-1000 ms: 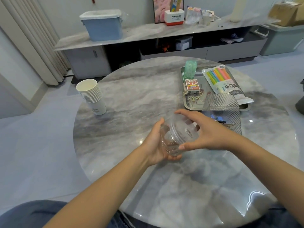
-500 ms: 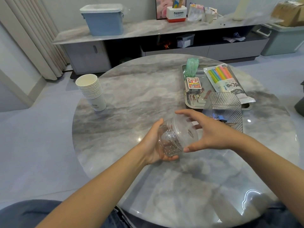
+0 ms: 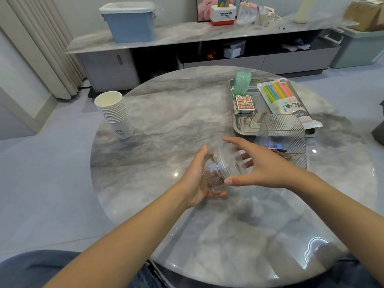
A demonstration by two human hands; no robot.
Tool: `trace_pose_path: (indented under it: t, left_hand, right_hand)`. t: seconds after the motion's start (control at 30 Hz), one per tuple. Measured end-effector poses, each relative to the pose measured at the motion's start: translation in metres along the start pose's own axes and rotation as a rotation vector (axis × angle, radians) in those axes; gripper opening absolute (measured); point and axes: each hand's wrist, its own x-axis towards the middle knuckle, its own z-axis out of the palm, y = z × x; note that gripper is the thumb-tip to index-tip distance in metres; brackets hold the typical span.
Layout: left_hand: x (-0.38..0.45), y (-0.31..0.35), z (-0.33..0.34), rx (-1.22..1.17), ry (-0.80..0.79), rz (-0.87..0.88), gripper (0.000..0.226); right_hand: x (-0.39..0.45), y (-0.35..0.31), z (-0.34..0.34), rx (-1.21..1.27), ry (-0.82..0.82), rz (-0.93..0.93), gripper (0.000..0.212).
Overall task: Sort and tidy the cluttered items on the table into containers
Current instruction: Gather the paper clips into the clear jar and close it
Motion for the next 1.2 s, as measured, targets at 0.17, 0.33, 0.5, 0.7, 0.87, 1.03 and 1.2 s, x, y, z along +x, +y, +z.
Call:
trace_pose_path:
  t: [0.17,0.33,0.5,0.7,0.87,1.03,1.2]
  left_hand:
    - [0.002,-0.003,0.001,0.034,0.028,0.061,0.050]
    - [0.003,0.000,-0.003,0.044,0.013,0.051,0.051]
    - [0.004,-0.005,-0.001,0.053,0.034,0.066,0.042]
    - [0.005,0.003,-0.005,0.063,0.017,0.067,0.051]
    - [0.004,-0.007,-0.007,0.046,0.005,0.072,0.045]
    - [0.003,0.002,-0.003,0.059,0.010,0.105,0.047]
    - [0.006,0.021,0.010,0.030,-0.007,0.117,0.043]
  right_hand:
    - [0.001,0.000,-0.002,-0.096,-0.016,0.158,0.107]
    - [-0.002,0.000,-0.008,0.017,-0.095,-0.017,0.101]
    - [-0.006,-0.005,0.005,0.036,-0.046,0.187,0.100]
    - [-0.002,-0.005,-0.002,0.027,0.007,0.014,0.098]
    - [-0.002,-0.003,0.010,-0.014,0.067,0.073,0.089]
    - [0.001,-0.001,0.007,0.022,0.113,0.060,0.086]
    - [0.008,0.003,-0.005,0.081,0.123,0.020,0.092]
